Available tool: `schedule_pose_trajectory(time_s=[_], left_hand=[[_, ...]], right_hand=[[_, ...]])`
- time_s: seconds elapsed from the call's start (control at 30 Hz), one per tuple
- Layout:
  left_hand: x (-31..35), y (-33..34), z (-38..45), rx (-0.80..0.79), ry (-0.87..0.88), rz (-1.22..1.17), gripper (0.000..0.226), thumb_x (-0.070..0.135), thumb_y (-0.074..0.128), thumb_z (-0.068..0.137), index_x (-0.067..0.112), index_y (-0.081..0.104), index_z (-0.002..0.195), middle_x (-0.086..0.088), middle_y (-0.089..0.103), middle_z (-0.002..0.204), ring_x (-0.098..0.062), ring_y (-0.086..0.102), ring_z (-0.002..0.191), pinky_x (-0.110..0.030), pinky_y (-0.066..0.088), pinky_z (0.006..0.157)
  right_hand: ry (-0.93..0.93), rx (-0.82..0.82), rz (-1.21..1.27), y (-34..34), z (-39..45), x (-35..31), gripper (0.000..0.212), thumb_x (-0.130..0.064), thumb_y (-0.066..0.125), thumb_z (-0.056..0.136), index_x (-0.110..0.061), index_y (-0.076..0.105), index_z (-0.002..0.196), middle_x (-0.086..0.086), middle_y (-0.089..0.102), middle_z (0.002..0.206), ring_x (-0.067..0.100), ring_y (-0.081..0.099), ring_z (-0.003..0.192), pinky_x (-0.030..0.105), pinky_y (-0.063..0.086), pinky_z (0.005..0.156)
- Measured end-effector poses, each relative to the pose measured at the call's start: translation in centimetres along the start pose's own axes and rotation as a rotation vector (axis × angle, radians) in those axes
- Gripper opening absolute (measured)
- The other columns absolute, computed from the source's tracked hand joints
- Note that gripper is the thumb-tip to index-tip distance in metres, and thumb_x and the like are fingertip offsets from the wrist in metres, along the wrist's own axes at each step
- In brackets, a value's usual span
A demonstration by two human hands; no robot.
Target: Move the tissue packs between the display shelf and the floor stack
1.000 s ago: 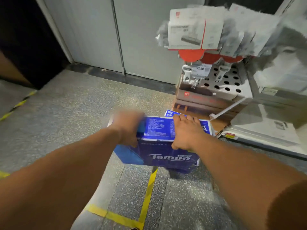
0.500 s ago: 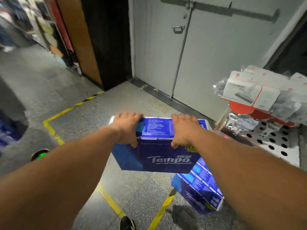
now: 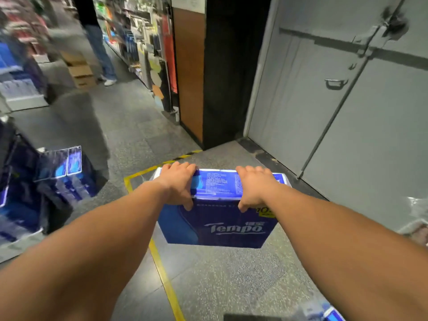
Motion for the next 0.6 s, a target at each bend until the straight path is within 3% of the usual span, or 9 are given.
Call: schedule_pose_trajectory(time_s=[0.6], left_hand=[[-29.1, -5.6, 21.3, 0.019, -0.448, -0.075, 0.1, 0.053, 0.088, 0.052, 0.022, 0.039, 0.134, 0.0, 0.05, 0.127, -0.025, 0.047, 0.116, -0.044, 0.037, 0.099]], right_hand=[[-0.461, 0.028, -0.075, -14.1, 40.1, -12.1, 0.097, -0.045, 0.09, 0.064, -0.02, 0.037, 0.141, 0.006, 0.05, 0.136, 0.029, 0.046, 0.126, 0.044, 0.036, 0.105]])
Point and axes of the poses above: each hand's wrist, its own z-axis towards the middle knuckle, its own y-axis out of the palm, x = y × z, the point moved 9 cm from there along z, towards the middle knuckle
